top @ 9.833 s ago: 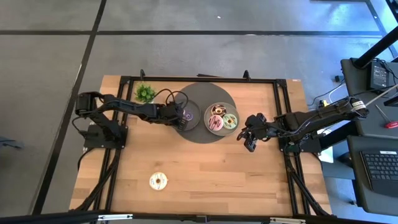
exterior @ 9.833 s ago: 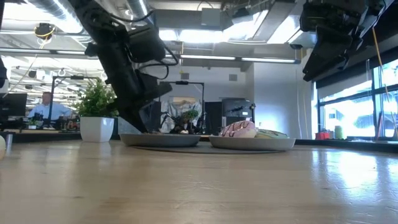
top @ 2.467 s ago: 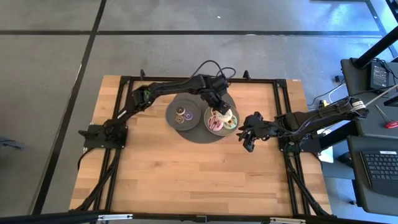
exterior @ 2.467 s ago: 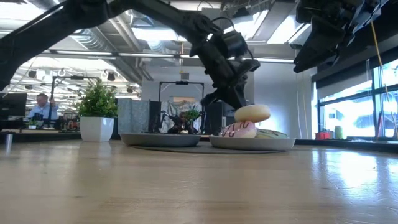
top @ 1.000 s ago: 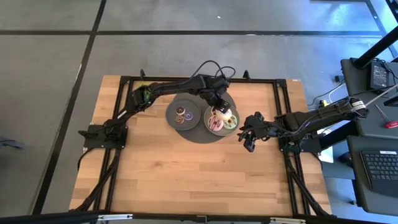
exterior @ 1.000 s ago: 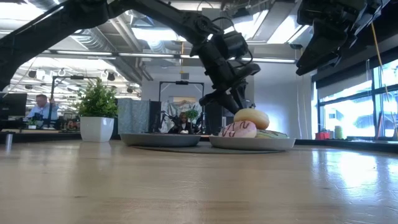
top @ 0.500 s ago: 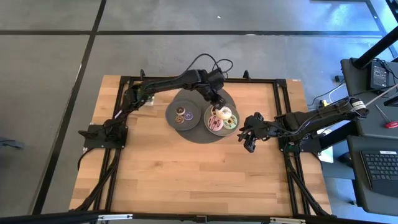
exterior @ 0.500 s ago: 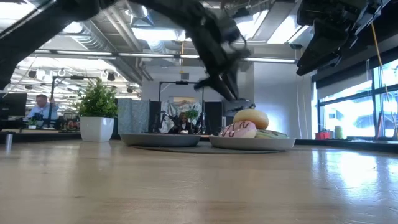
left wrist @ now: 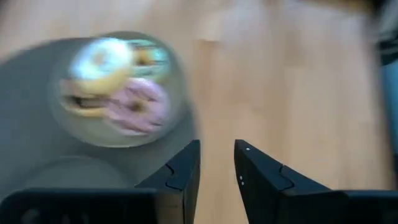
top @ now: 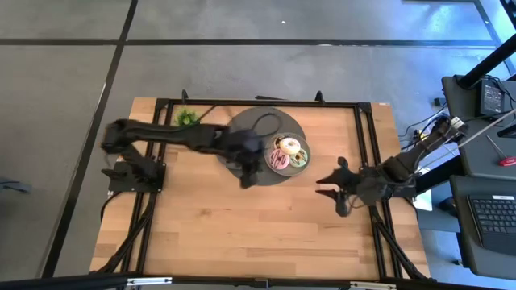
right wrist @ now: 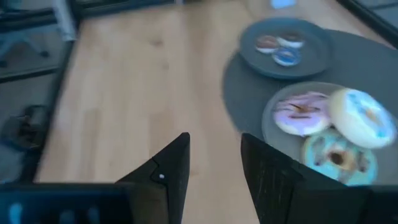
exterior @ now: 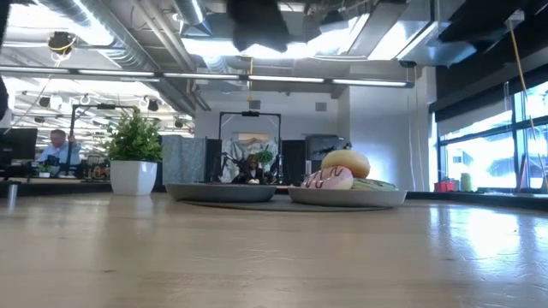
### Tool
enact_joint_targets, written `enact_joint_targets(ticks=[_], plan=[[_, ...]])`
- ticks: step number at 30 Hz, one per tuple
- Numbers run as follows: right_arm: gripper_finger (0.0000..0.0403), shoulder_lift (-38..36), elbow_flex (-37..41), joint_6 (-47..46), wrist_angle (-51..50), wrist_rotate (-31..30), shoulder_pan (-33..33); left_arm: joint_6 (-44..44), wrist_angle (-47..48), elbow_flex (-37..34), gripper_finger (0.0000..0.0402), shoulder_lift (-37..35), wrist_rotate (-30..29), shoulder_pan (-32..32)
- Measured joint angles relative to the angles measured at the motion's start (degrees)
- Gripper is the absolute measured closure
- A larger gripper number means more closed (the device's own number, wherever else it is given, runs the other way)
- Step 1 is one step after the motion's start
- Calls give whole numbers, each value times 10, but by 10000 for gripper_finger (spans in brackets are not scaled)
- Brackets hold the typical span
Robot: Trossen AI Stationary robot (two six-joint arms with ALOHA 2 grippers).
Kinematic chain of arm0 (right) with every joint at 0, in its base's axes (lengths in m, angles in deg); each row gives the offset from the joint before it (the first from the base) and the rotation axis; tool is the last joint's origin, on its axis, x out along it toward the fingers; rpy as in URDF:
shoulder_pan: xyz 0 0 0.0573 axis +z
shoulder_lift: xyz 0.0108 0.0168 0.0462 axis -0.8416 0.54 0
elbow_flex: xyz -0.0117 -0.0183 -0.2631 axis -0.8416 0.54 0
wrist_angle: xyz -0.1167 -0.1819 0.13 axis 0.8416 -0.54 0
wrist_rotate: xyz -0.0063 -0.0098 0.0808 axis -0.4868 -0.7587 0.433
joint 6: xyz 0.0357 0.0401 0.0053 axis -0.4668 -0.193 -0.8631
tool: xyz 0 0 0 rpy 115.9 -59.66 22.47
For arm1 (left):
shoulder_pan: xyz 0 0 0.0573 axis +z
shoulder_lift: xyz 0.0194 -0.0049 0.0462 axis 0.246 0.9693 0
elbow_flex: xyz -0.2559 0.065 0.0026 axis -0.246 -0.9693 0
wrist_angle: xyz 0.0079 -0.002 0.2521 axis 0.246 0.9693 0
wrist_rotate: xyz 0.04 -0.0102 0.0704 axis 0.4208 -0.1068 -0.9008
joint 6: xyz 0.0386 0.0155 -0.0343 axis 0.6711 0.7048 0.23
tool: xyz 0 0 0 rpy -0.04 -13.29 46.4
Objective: Pick & Place donuts
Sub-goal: Return to Home Position
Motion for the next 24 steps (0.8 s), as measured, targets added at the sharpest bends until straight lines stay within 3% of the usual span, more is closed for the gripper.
enact_joint_targets(ticks=[5,8,11,14,18,20,22,24], plan=[[257,-26,0,4,1,39,29,-69,-219,-230,310,-149,119,-30],[257,-33,0,-3,27,84,29,-59,-286,-334,312,-222,118,-52],[257,-29,0,0,51,100,23,-136,-333,-411,313,-271,75,-77],[257,-19,9,-26,86,140,1,-126,-444,-485,313,-306,72,-104],[257,-9,99,8,311,204,-12,-142,-721,-615,314,-358,144,-114],[257,-12,157,31,427,213,-16,-146,-858,-678,314,-385,149,-117],[257,-28,209,30,495,213,-19,-158,-925,-730,313,-414,132,-122],[257,-51,252,32,558,214,-23,-165,-929,-763,314,-438,116,-124]])
